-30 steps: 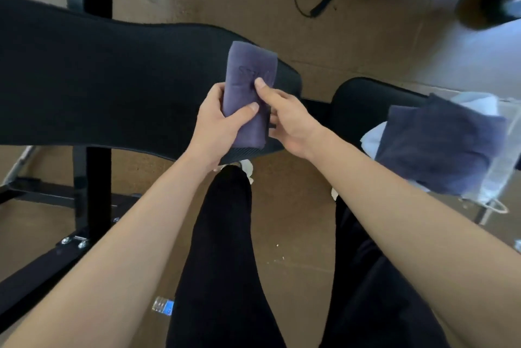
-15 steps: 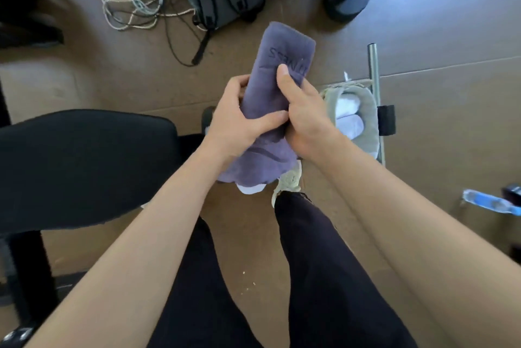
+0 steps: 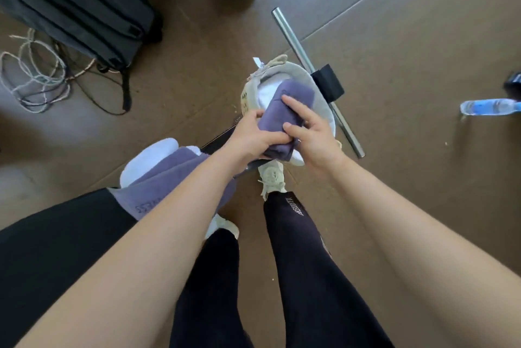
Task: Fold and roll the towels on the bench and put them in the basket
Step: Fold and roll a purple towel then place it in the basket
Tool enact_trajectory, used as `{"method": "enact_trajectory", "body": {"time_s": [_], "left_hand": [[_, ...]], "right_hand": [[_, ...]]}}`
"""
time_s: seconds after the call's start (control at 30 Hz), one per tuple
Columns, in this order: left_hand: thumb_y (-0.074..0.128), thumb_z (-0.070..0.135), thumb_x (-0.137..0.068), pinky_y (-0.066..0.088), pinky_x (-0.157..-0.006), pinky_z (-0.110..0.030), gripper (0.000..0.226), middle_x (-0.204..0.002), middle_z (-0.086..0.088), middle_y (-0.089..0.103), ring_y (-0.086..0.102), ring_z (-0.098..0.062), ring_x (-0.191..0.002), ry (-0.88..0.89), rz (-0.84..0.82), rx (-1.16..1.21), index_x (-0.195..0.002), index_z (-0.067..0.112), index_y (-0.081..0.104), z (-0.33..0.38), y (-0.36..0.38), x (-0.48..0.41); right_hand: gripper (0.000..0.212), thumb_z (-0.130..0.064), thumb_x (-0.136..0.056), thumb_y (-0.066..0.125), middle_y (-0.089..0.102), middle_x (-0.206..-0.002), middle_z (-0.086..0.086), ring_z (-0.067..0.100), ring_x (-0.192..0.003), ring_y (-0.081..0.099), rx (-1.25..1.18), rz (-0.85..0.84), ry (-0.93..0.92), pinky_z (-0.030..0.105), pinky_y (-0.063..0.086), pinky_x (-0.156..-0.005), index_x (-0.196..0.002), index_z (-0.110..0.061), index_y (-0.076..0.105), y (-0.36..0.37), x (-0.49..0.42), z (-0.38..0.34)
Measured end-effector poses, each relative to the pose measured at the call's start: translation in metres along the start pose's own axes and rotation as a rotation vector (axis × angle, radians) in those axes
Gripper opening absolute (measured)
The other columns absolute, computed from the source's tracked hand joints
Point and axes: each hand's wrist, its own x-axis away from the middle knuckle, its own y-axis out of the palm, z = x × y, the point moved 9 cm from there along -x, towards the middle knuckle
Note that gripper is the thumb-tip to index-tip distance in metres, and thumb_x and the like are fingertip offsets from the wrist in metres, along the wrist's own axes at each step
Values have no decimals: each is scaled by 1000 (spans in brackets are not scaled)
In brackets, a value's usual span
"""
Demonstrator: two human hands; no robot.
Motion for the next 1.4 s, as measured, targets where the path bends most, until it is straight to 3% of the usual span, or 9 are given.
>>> {"method": "enact_trajectory", "body": {"time_s": [0.17, 0.27, 0.43, 0.53, 0.73, 0.9, 1.03, 1.23, 1.4], "left_hand": [[81, 44, -73, 56, -99, -45, 89, -122, 0, 56, 62, -20, -110, -23, 113, -194, -149, 24, 41, -8, 13, -45], [78, 38, -81, 51, -93, -40, 88, -140, -7, 36, 52, -23, -100, 31, 342, -363, -152, 21, 29, -4, -6, -68], [73, 35, -84, 53, -98, -47, 112, -159, -16, 31, 55, -32, -117, -120, 381, -342, -164, 24, -6, -18, -20, -115], [63, 33, -82, 61, -88, -55, 91, -140, -8, 53, 63, -36, -114, -133, 349, -362, -159, 37, 15, -29, -28, -139], [68, 20, -92, 66, -63, -49, 62, -128, -2, 61, 69, -29, -101, -158, 300, -269, -146, 36, 42, -31, -29, -152], [64, 10, -91, 66, -66, -52, 56, -125, -4, 60, 68, -31, -101, -159, 284, -234, -141, 30, 47, -28, -27, -152], [63, 5, -93, 66, -72, -52, 52, -129, -5, 57, 66, -31, -106, -150, 244, -192, -138, 26, 48, -27, -27, -149], [64, 3, -96, 66, -76, -50, 51, -132, -5, 55, 66, -30, -109, -117, 218, -166, -139, 22, 47, -27, -27, -148], [73, 19, -95, 66, -74, -38, 58, -136, -2, 60, 68, -26, -113, -118, 146, -128, -147, 25, 49, -29, -33, -134]], "right_hand": [[70, 11, -88, 48, 46, -151, 11, 28, -125, 59, -68, 293, 212, 44, 55, -102, -143, -32, 55, -80, -37, 60], [73, 11, -86, 40, 44, -152, 14, 34, -129, 53, -5, 445, 311, 50, 50, -107, -147, -27, 50, -116, -62, 91], [61, -1, -96, 35, 43, -143, 4, 25, -119, 47, 124, 477, 417, 33, 43, -98, -146, -32, 51, -120, -94, 116], [58, -2, -99, 33, 47, -144, 4, 24, -114, 48, 121, 418, 458, 31, 41, -101, -148, -29, 49, -103, -108, 131], [65, 12, -91, 36, 53, -137, 10, 30, -112, 56, -121, 457, 528, 46, 53, -100, -138, -29, 54, -93, -110, 165], [60, -12, -94, 62, 33, -142, 20, 39, -117, 49, 694, 240, 460, 40, 42, -96, -145, -31, 36, -100, -122, 143], [50, -35, -88, 75, 36, -138, 18, 37, -126, 42, 1314, 298, 227, 42, 41, -95, -124, -14, 48, -96, -116, 109], [46, -51, -96, 58, 67, -118, 12, 34, -121, 56, 1411, 42, 315, 38, 40, -84, -117, -10, 57, -89, -106, 122], [37, -55, -92, 60, 62, -97, 6, 32, -112, 58, 1404, -37, 374, 38, 40, -75, -86, -19, 54, -85, -103, 111]]}}
